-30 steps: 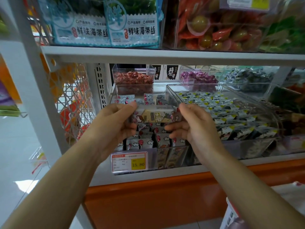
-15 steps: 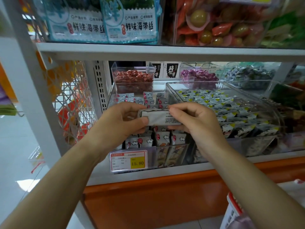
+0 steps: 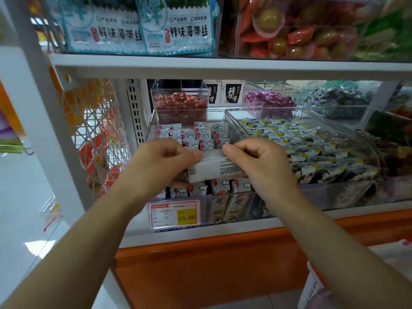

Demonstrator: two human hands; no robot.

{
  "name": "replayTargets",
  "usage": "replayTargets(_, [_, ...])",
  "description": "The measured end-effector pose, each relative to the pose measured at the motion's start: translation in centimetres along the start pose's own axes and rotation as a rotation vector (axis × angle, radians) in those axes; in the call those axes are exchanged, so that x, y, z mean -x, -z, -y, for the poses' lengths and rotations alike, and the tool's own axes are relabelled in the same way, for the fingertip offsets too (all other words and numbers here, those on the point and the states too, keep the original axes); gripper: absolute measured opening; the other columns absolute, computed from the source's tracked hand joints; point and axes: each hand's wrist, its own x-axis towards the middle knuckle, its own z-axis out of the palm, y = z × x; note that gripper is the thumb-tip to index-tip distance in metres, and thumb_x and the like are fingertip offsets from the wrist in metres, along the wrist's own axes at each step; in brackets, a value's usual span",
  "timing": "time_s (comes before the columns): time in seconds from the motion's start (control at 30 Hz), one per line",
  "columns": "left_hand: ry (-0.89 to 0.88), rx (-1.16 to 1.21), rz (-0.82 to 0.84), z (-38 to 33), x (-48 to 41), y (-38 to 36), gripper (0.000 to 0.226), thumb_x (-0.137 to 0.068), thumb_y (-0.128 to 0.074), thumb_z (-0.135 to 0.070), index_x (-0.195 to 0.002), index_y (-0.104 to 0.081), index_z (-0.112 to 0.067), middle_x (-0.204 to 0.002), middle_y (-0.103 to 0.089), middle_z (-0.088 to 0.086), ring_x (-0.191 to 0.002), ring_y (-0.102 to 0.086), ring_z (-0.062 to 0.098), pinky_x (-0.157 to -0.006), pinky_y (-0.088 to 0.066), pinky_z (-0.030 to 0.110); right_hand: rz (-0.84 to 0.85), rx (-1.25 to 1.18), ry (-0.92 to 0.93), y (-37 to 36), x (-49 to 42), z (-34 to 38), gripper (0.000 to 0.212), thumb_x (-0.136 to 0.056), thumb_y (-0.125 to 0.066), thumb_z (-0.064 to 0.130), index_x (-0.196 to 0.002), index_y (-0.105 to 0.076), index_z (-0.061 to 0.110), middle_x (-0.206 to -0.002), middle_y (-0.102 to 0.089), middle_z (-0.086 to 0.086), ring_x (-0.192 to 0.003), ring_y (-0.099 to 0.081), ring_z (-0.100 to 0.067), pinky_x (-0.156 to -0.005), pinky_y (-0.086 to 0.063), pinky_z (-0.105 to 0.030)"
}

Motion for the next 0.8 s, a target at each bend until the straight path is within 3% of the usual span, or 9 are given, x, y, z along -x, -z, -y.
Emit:
replayTargets(0.17, [-0.023,-0.024,-0.024,0.0,0.0,0.2,0.023,-0.079,-0.067,-0.023,-0.075,-0.067,0.000,-0.076,-0.070,0.009,-0.066,-0.070,0.019,-0.052,-0.056,0.023,0.067,-0.029,-0.051,0.5,-0.2,0.0,0.006,-0.084,-0.066,0.026,-0.079,-0.070,0.025,-0.073,-0.069,0.010,-0.070,-0.065,-0.003,-0.061,-0.055,-0.020])
replayTargets(0.33, [-0.005,0.028,-0.013,-0.2,-0.2,0.5,0.019,-0.082,-0.064,-0.019,-0.079,-0.067,-0.001,-0.080,-0.070,0.008,-0.071,-0.070,0.020,-0.057,-0.057,0.025,0.245,-0.079,-0.126,2.0,-1.0,0.4,0.014,-0.078,-0.068,0.029,-0.085,-0.071,0.017,-0.088,-0.069,-0.002,-0.073,-0.069,-0.018,-0.056,-0.057,-0.025])
replayTargets(0.43, [0.015,0.060,-0.003,-0.3,-0.2,0.6,0.015,-0.082,-0.062,-0.017,-0.081,-0.068,-0.003,-0.077,-0.072,0.007,-0.069,-0.071,0.017,-0.055,-0.056,0.021,0.373,-0.106,-0.160,3.0,-1.2,0.4,0.011,-0.083,-0.064,0.021,-0.091,-0.071,0.021,-0.098,-0.068,0.003,-0.075,-0.071,-0.019,-0.062,-0.059,-0.026])
replayTargets(0.57, [0.035,0.069,-0.017,-0.1,-0.3,0.8,0.015,-0.083,-0.061,-0.015,-0.077,-0.068,-0.004,-0.077,-0.071,0.008,-0.065,-0.070,0.017,-0.053,-0.055,0.020,0.473,-0.180,-0.208,3.8,-1.2,-0.3,0.023,-0.087,-0.060,0.007,-0.101,-0.066,0.023,-0.093,-0.070,0.004,-0.081,-0.071,-0.016,-0.067,-0.057,-0.022])
replayTargets(0.8, [0.083,0.103,-0.008,-0.2,-0.4,0.9,0.018,-0.083,-0.060,-0.018,-0.080,-0.068,-0.002,-0.083,-0.071,0.013,-0.066,-0.070,0.016,-0.053,-0.054,0.019,0.474,-0.322,-0.270,4.2,-1.6,-1.1,0.016,-0.084,-0.061,0.008,-0.099,-0.063,0.011,-0.091,-0.071,0.002,-0.077,-0.071,-0.021,-0.073,-0.058,-0.033])
